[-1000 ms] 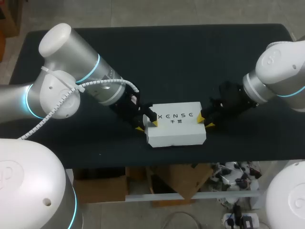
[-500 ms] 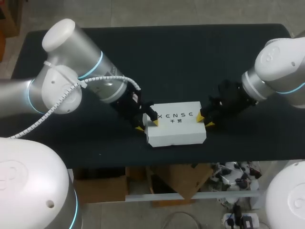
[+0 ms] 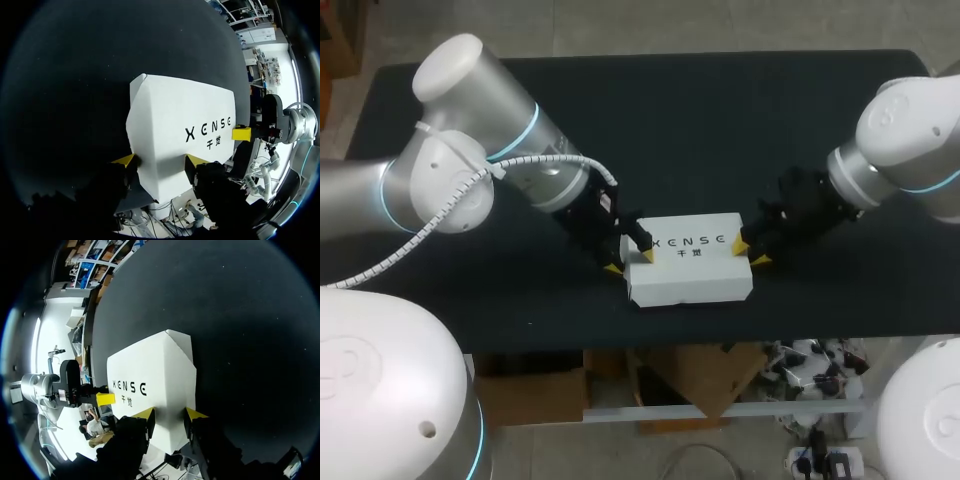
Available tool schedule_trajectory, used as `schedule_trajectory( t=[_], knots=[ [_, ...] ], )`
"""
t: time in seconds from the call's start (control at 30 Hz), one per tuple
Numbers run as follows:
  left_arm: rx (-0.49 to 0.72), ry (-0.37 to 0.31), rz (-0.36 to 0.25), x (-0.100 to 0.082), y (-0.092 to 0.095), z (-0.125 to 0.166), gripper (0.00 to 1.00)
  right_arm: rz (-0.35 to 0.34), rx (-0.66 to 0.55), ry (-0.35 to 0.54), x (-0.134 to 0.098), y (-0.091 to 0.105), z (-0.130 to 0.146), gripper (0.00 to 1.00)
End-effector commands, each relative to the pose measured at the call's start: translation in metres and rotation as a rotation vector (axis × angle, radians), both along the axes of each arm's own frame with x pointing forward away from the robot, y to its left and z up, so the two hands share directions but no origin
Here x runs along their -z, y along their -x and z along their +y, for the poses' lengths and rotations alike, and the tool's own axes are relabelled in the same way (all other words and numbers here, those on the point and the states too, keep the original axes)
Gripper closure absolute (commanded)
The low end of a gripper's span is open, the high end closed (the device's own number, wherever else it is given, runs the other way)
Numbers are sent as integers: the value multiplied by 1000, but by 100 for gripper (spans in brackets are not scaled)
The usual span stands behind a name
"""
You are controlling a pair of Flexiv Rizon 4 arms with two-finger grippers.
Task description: Assemble the packaging by folding the flat box into shape, placing the metal phone stand inside, and closing the box properly
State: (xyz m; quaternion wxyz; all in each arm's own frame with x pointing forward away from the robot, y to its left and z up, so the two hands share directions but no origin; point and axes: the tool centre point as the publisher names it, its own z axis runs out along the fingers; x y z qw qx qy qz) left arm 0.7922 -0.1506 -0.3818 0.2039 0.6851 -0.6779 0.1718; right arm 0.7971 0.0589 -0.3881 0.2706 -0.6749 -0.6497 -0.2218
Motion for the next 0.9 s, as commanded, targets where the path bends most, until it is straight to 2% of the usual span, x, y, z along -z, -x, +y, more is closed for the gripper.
schedule_trajectory(
  t=[0.03,0.9],
  knots=[
    [1,-9,5,1,-2,-6,37,9,-3,-5,-1,-2,3,60],
    [0,-11,66,-9,-5,-8,35,58,-7,-21,-11,-4,5,60]
  ],
)
